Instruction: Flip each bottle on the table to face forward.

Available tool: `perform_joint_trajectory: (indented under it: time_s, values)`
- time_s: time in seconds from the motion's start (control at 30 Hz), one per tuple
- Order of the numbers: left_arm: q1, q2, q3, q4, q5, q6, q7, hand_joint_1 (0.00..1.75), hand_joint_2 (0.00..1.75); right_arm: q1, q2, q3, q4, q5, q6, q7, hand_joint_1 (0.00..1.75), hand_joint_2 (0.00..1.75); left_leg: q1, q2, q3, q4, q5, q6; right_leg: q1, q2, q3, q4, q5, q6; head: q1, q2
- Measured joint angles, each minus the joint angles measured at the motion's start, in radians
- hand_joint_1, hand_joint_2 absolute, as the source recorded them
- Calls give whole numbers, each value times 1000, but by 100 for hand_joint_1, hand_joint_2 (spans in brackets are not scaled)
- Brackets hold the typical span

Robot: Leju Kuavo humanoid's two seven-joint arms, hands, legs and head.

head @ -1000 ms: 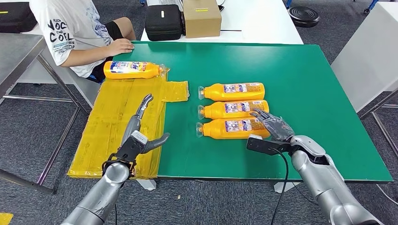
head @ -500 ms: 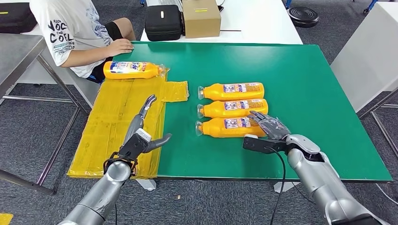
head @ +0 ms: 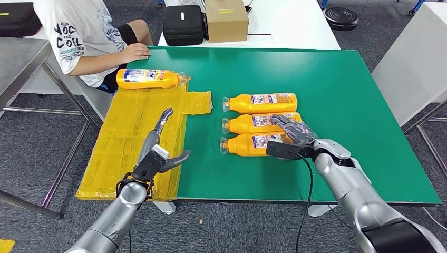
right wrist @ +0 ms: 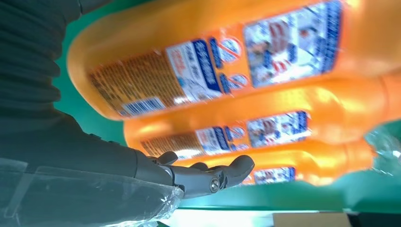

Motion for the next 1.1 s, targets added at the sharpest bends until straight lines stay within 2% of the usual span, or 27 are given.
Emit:
perform_joint_trajectory:
  time_s: [1.1]
  values:
    - [8, 9, 0, -5, -25, -20, 47, 0, 175, 4, 17, 52, 64, -12, 23, 12, 0, 175, 0, 0, 0, 0, 0, 0, 0, 0, 0, 0, 0, 0, 0, 0]
